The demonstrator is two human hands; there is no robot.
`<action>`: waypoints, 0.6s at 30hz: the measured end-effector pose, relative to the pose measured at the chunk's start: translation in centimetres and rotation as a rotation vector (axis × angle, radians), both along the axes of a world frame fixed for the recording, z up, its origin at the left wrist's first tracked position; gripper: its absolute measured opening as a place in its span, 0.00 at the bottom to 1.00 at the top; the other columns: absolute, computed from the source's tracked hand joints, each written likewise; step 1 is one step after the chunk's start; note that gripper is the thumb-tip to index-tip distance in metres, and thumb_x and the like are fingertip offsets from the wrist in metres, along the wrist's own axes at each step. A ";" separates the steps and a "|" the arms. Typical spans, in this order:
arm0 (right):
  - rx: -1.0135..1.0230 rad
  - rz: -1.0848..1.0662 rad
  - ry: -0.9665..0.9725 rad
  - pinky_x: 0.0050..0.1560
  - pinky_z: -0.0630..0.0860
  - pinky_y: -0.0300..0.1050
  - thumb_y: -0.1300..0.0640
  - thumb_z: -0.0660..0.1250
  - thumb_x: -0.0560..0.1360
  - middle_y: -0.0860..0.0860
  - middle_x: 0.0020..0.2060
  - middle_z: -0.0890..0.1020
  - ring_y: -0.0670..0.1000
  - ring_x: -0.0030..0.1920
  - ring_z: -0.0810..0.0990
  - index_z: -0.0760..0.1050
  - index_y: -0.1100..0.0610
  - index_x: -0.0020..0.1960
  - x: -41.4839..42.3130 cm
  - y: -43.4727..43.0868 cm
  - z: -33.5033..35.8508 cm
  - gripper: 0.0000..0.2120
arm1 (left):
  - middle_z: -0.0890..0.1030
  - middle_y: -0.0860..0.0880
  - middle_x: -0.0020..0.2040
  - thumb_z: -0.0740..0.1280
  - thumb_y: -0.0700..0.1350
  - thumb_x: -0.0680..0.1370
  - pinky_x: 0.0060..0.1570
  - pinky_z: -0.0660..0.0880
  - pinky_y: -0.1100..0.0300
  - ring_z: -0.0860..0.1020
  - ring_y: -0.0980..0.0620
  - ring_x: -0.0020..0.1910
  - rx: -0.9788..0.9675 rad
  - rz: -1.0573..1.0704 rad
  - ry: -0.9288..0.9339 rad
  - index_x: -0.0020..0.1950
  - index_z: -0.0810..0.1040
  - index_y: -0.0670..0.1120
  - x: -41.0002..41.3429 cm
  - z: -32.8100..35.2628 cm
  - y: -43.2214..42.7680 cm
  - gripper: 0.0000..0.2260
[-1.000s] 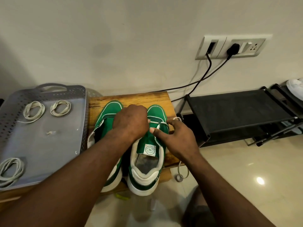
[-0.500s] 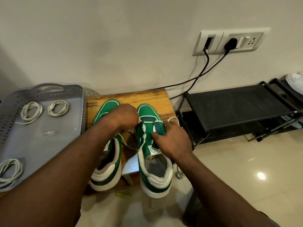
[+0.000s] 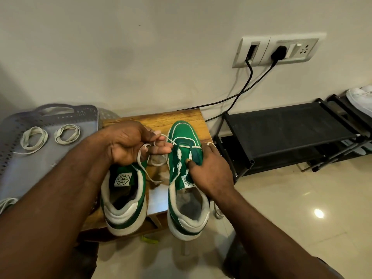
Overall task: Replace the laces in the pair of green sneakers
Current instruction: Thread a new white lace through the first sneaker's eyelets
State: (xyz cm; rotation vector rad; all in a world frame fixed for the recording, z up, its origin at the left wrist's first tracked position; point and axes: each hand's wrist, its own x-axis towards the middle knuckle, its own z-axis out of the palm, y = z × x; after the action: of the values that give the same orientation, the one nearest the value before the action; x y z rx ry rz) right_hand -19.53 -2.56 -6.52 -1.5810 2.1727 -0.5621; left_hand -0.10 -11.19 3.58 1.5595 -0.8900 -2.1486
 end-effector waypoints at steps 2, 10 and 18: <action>-0.006 0.003 -0.001 0.50 0.74 0.47 0.39 0.66 0.77 0.48 0.66 0.75 0.54 0.59 0.79 0.70 0.52 0.73 -0.1 -0.1 -0.1 0.28 | 0.84 0.35 0.58 0.57 0.36 0.87 0.17 0.69 0.67 0.87 0.48 0.36 -0.003 -0.014 0.006 0.46 0.76 0.38 0.1 -0.2 0.0 0.12; -0.002 -0.005 -0.018 0.56 0.80 0.53 0.36 0.67 0.76 0.47 0.60 0.79 0.53 0.58 0.80 0.75 0.50 0.67 -0.4 -0.5 -0.2 0.26 | 0.86 0.39 0.58 0.61 0.38 0.84 0.19 0.69 0.69 0.81 0.54 0.28 -0.112 0.057 -0.058 0.51 0.78 0.41 1.0 0.0 -0.3 0.07; -0.204 -0.085 -0.216 0.56 0.84 0.55 0.45 0.70 0.80 0.45 0.60 0.84 0.46 0.55 0.83 0.80 0.48 0.67 -1.8 0.3 2.0 0.16 | 0.78 0.44 0.35 0.73 0.57 0.78 0.28 0.65 0.61 0.68 0.52 0.27 -0.468 -0.295 -0.645 0.46 0.85 0.40 2.6 2.2 1.7 0.20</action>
State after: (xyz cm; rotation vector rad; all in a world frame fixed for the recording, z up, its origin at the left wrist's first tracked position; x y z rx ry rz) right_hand -21.37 -2.30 -4.51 -1.4542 2.0799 -0.9615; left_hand 2.54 -9.53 5.74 1.9618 -1.7677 -1.4133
